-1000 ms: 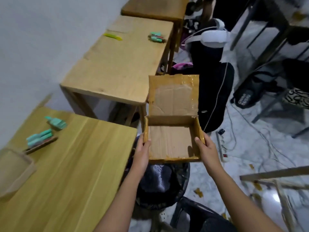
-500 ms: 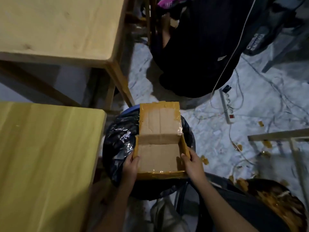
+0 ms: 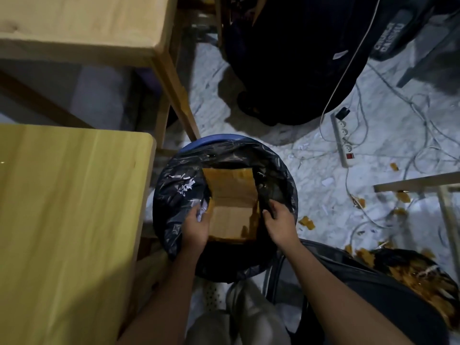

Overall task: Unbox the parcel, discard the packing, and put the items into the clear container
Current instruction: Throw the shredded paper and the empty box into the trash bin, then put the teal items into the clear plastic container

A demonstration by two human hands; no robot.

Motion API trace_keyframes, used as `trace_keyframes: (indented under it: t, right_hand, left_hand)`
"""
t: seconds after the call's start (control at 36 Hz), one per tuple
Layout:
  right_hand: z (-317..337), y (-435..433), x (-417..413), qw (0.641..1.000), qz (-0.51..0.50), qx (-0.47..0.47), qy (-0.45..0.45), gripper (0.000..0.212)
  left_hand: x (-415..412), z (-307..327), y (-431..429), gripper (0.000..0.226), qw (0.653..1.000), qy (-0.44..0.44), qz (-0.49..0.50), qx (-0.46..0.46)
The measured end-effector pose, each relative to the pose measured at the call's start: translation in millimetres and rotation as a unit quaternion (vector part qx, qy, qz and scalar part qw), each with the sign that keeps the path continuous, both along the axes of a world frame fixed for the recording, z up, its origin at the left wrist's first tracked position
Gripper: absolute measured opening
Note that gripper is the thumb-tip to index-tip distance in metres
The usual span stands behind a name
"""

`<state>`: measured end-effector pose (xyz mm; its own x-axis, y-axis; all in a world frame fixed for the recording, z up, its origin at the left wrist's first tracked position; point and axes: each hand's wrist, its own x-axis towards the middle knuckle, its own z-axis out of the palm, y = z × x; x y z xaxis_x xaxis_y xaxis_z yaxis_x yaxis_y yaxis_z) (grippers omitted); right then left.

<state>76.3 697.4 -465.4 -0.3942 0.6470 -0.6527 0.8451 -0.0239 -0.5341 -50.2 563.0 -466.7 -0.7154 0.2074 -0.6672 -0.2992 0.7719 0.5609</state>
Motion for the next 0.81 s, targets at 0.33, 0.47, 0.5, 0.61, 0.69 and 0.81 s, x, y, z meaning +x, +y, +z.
trace_keyframes:
  t: [0.33, 0.47, 0.5, 0.61, 0.69, 0.81]
  right_hand:
    - [100, 12, -3, 0.997, 0.056, 0.044, 0.034, 0.037]
    - [170, 22, -26, 0.988, 0.092, 0.086, 0.092, 0.036]
    - [183, 21, -33, 0.984, 0.104, 0.099, 0.105, 0.035]
    - [235, 12, -68, 0.968, 0.148, 0.135, 0.149, 0.032]
    - [262, -5, -100, 0.955, 0.191, 0.144, 0.177, 0.034]
    - [282, -45, -145, 0.930, 0.273, 0.121, 0.213, 0.037]
  left_hand:
    - [22, 89, 29, 0.040, 0.994, 0.012, -0.088, 0.058]
    - [16, 159, 44, 0.042, 0.988, 0.034, -0.098, 0.118]
    - [12, 176, 44, 0.042, 0.985, 0.034, -0.095, 0.137]
    - [-13, 236, 35, 0.039, 0.974, 0.086, -0.052, 0.205]
    - [-40, 273, 8, 0.035, 0.960, 0.174, 0.010, 0.219]
    - [-72, 306, -59, 0.037, 0.925, 0.288, 0.153, 0.196]
